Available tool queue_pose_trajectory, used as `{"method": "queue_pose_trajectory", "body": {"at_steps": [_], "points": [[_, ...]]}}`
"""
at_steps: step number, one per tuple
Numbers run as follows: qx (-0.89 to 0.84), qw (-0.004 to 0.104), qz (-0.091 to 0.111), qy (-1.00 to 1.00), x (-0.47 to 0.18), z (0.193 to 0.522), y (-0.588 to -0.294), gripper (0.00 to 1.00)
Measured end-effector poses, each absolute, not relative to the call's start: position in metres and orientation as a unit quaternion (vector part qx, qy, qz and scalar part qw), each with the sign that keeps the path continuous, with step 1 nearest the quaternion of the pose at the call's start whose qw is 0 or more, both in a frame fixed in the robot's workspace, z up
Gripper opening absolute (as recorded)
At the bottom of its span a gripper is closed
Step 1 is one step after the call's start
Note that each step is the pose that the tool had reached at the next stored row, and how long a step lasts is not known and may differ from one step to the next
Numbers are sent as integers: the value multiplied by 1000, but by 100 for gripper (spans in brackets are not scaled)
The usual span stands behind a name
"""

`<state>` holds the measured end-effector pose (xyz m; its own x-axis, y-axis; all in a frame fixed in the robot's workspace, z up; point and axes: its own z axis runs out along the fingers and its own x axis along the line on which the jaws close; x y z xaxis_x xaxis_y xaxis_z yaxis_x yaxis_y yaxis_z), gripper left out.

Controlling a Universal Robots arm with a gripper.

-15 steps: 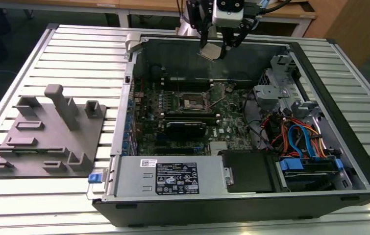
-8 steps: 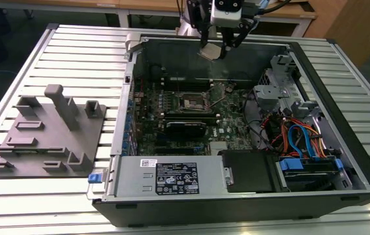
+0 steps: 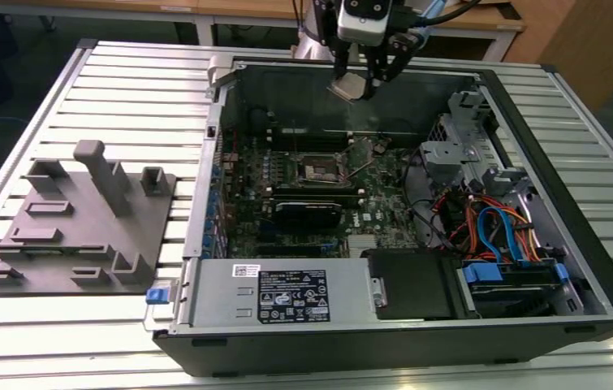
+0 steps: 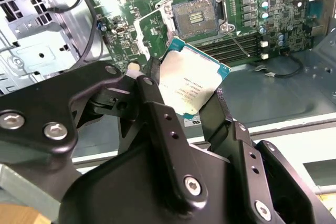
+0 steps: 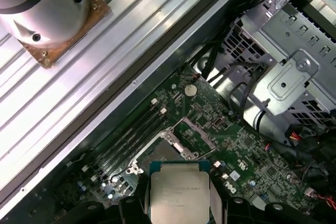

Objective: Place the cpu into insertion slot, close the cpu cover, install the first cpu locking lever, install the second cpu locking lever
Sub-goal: 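Place the cpu into insertion slot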

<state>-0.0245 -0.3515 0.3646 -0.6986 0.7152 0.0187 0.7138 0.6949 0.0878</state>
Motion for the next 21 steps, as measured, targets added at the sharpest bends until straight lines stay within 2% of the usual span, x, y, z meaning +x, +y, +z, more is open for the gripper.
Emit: {"method": "queue_pose_trajectory", "body": {"at_steps": [21], "points": [[470, 12, 43, 882, -25, 361, -352, 54]]}}
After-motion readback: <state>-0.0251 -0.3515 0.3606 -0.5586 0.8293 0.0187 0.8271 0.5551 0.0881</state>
